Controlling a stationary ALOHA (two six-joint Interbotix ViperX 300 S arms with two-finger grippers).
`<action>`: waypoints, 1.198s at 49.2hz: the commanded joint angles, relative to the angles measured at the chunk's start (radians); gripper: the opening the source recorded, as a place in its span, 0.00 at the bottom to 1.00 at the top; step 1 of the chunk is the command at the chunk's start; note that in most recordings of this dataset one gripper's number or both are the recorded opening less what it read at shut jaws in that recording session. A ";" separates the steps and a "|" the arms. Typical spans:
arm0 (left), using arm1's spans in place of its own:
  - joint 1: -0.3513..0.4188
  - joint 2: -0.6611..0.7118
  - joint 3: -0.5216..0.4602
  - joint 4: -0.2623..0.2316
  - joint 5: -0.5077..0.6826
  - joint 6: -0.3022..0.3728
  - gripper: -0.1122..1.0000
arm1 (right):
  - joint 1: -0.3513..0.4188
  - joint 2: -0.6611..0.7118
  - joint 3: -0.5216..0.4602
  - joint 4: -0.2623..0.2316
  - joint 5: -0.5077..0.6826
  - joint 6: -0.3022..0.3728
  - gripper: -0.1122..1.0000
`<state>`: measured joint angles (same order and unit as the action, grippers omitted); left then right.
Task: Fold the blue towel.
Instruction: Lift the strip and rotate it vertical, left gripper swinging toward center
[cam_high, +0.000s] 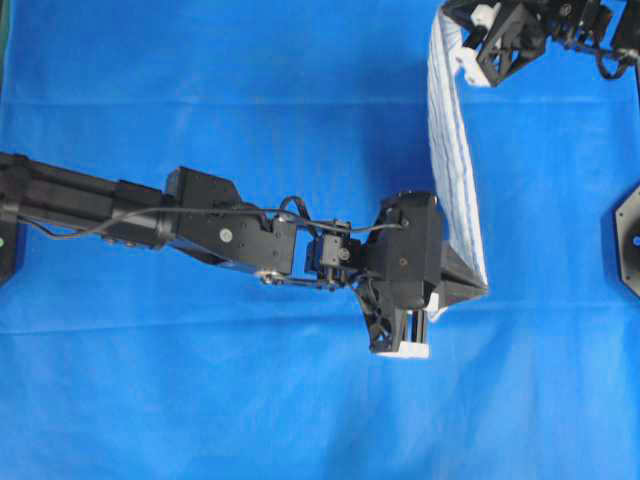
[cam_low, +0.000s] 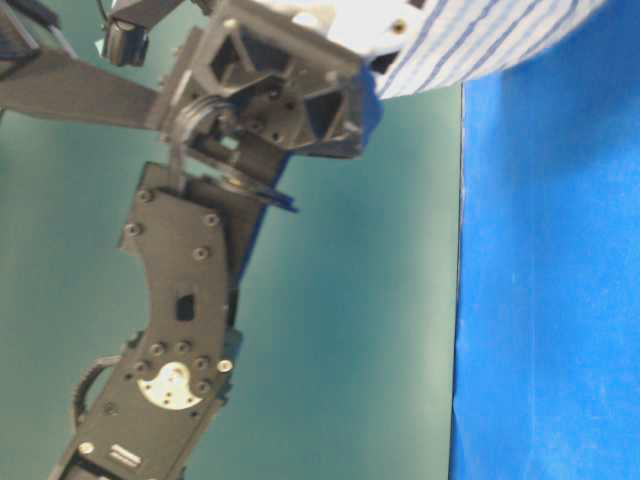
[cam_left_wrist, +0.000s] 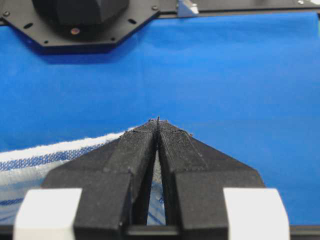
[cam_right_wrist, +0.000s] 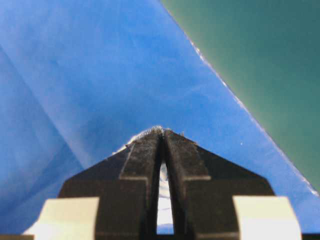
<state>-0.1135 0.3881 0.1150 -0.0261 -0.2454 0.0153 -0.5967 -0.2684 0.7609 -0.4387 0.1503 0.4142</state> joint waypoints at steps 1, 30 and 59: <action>0.003 -0.026 0.011 0.003 -0.017 0.002 0.11 | 0.002 0.018 -0.041 -0.005 -0.003 0.002 0.14; 0.008 -0.230 0.479 -0.011 -0.163 -0.052 0.11 | 0.086 0.337 -0.305 -0.005 -0.049 -0.002 0.14; 0.034 -0.242 0.503 -0.011 -0.150 -0.072 0.22 | 0.097 0.359 -0.311 -0.006 -0.048 -0.005 0.17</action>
<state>-0.0813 0.1795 0.6305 -0.0353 -0.3942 -0.0568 -0.5077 0.1058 0.4617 -0.4403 0.1104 0.4111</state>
